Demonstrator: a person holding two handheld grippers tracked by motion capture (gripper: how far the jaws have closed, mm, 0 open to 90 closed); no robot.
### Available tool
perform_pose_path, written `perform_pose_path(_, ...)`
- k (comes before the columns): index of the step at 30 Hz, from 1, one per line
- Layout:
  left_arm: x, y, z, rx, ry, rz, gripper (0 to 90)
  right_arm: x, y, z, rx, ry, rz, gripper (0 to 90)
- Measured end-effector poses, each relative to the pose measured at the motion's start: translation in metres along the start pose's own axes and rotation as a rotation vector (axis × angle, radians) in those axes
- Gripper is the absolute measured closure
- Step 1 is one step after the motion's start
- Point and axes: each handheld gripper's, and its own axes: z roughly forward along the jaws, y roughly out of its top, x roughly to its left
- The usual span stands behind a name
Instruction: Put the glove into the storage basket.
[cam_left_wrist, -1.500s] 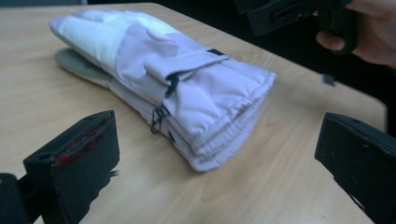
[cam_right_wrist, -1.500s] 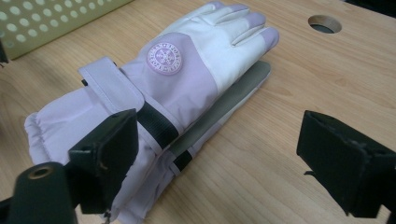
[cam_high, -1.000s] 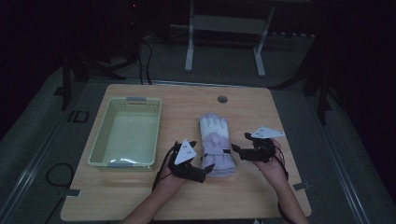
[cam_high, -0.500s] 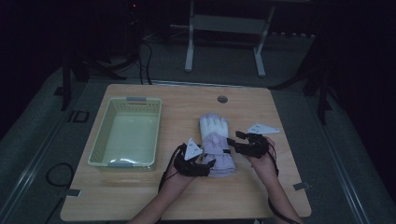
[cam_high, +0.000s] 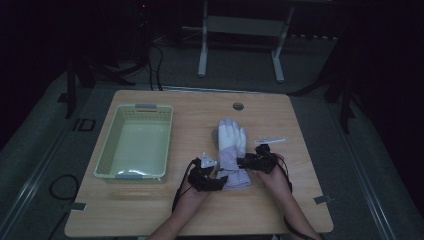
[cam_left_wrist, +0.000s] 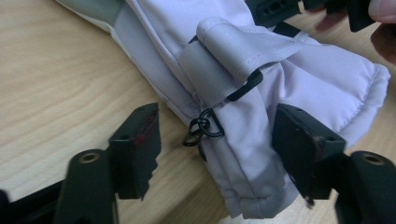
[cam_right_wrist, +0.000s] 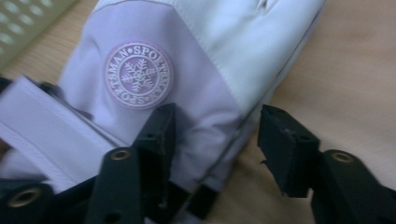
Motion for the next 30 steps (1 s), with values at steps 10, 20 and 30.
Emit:
perform_pose_path(10,-0.005,0.009,0.002,0.075,-0.034,0.011,59.2,-0.002,-0.001,0.001,0.021,0.06,0.099,74.8)
perform_pose_path(20,0.005,0.015,0.002,0.136,-0.067,-0.052,55.9,0.023,0.0,0.0,0.011,-0.101,-0.051,79.3)
perform_pose_path(30,0.016,0.013,0.006,0.149,-0.171,-0.135,59.1,0.027,-0.001,0.001,0.0,-0.125,-0.075,79.8)
